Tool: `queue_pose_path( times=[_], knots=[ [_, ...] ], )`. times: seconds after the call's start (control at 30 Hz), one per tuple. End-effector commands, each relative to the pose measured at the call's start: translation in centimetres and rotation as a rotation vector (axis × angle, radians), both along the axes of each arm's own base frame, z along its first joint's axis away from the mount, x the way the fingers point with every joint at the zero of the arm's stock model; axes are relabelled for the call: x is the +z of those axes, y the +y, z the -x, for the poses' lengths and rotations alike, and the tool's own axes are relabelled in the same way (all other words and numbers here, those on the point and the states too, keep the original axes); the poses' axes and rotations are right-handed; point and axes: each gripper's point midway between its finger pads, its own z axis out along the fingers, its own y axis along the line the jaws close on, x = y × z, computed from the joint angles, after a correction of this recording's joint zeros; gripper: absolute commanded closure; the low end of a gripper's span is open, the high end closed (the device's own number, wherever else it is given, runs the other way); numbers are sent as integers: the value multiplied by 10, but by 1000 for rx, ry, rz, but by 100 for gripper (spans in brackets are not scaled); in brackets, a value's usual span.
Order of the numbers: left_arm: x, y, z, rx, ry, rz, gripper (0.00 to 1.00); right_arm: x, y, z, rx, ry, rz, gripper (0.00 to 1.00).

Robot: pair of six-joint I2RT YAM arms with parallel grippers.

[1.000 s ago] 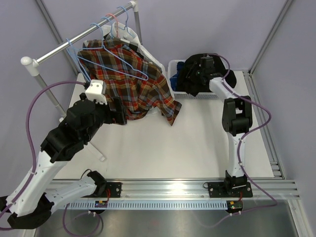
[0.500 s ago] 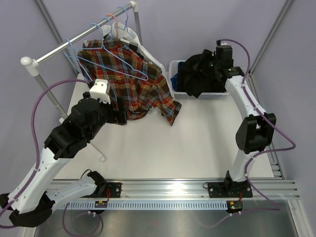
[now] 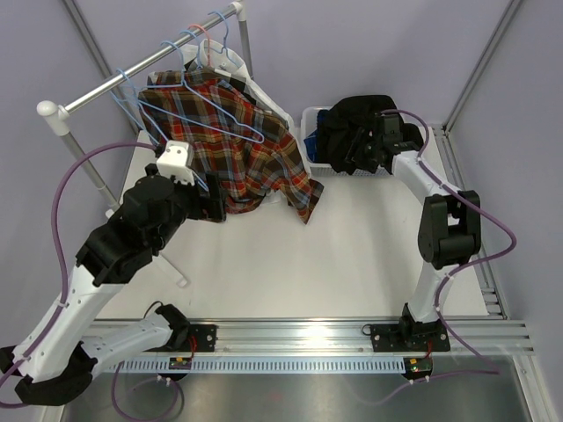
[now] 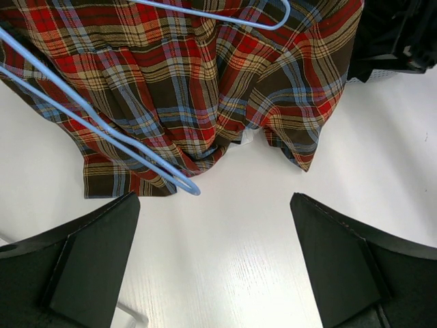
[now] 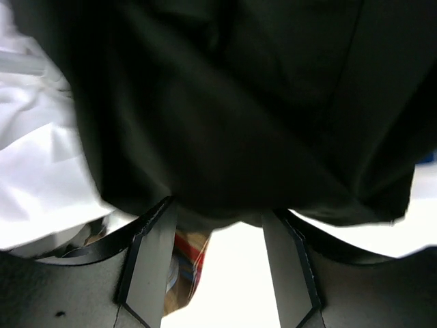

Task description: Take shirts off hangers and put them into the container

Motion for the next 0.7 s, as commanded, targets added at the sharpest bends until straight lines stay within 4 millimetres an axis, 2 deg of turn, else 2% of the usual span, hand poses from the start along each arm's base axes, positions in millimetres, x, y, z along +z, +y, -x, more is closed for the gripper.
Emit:
queue_pose_path(
  times=[0.0,0.03,0.07,0.13,0.17,0.2,0.23,0.3,0.4,0.43,0.53,0.57,0.63,0.67],
  knots=[
    [21,5,2,5,-70,43,1,22,0,-30,-12,-95,-34,40],
    [21,6,3,9,-71,45,1,33,0,-39,-16,-125,-30,40],
    [22,7,3,12,-74,47,1,31,0,-43,-12,-126,-23,40],
    [22,10,5,21,-80,51,1,46,1,-53,-6,-165,-20,40],
    [21,12,5,29,-80,48,1,44,1,-57,-4,-164,-15,40],
    [22,13,5,34,-84,49,1,50,1,-63,-9,-183,-11,40],
    [21,14,5,37,-83,47,1,45,1,-66,-11,-178,-8,40],
    [20,15,5,43,-82,43,1,51,1,-73,-14,-194,-12,40],
    [19,15,4,47,-81,43,1,37,-2,-82,-45,-178,2,40],
    [18,15,4,48,-78,40,1,16,-4,-84,-55,-128,15,40],
    [17,14,3,48,-74,38,1,-17,-12,-85,-94,-43,32,38],
    [17,14,2,48,-73,37,1,-40,-13,-84,-105,2,39,38],
    [17,14,2,49,-75,36,1,-65,-17,-78,-120,60,55,38],
    [17,14,1,52,-74,35,1,-70,-18,-77,-123,72,55,37]
  ],
)
